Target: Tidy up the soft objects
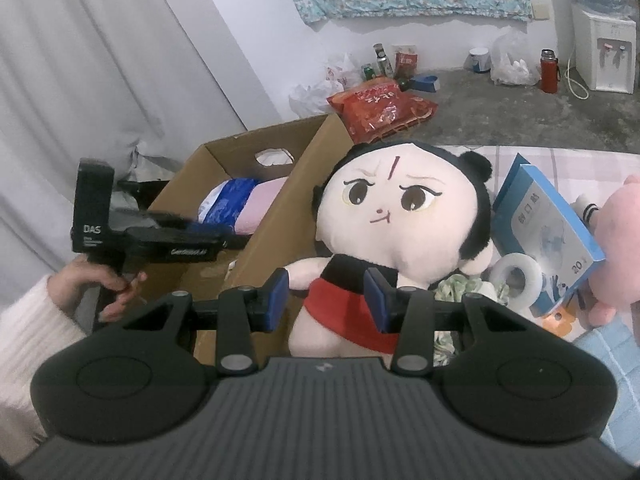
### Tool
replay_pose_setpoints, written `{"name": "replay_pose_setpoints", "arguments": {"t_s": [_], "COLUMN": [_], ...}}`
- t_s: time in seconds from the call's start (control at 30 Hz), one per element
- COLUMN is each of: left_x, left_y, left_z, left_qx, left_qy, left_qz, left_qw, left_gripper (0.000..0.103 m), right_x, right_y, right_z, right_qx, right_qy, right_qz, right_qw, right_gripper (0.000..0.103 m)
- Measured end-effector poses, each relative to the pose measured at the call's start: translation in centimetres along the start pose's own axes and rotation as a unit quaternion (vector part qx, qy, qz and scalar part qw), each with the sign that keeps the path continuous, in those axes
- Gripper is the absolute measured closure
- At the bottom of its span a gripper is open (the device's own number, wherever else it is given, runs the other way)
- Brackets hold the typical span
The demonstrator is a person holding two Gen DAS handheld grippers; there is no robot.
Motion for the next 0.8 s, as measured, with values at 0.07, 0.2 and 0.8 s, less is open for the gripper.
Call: {"name": "replay_pose_setpoints", "arguments": {"t_s": [0.07,0.2,0.8], "left_x": [0.3,0.5,1.2], "left_y": [0.8,4.0,7.4], "left_z": [-0.3,-2.4,-10.2], "left_qx": [0.011,0.025,-0.035], "left_qy": [-0.021,-0.049,-0.031], "left_qz": [0.025,0.084,0.116], "left_qw": [0.9994,0.995,0.9922], "left_gripper": [0.069,0.071,0.041], "right_x": [0.2,0.4,2.7], "right_y": [-0.2,-0.6,-2.1], "right_z": [0.0,0.0,-0.2], "right_qx": [-0.001,-0.003,-0.003], "right_qy": [-0.003,-0.004,0.028], "right_qz": [-0.003,-0.005,-0.047], "right_qw": [1.0,1.0,0.999], "right_gripper": [0.062,0.062,0.062]}}
Point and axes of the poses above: each gripper's, at about its wrist camera, not at the fingertips, and z roughly against the way its jaws point, x to its right, y to its top, the point moved 8 cm from there along -z, roughly the way its jaws point, and after that the axes turned 14 degrees about y, right-handed, at the moved point
